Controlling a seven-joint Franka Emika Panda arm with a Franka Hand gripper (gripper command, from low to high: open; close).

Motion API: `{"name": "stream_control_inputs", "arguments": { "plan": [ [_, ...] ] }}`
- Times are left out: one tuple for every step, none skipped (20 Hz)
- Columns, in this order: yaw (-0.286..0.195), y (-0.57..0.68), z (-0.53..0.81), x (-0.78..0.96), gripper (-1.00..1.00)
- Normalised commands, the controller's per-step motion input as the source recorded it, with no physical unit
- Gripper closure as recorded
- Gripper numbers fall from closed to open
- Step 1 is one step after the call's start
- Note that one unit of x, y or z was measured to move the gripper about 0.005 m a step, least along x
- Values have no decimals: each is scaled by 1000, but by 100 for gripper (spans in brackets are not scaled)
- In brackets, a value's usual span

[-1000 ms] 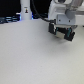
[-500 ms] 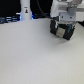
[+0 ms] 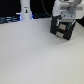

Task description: Open the kcup holder, insert the kcup into the holder, and close the kcup holder

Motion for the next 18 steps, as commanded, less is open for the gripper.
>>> {"name": "stream_control_inputs", "arguments": {
  "plan": [
    [63,406,186,-574,-100],
    [49,326,271,-449,-100],
    [38,211,389,-231,-100],
    [13,186,529,-111,-100],
    [16,69,589,0,-100],
    [3,54,623,0,-100],
    [0,51,720,31,-100],
    [0,9,746,43,-100],
    [0,37,746,37,-100],
    [0,20,669,31,-100],
    [0,14,583,9,-100],
    [0,0,311,0,-100],
    [0,0,0,0,-100],
    [0,0,0,0,-100],
    [0,0,0,0,-100],
    [0,0,0,0,-100],
    [0,0,0,0,-100],
    [0,0,0,0,-100]
  ]
}}
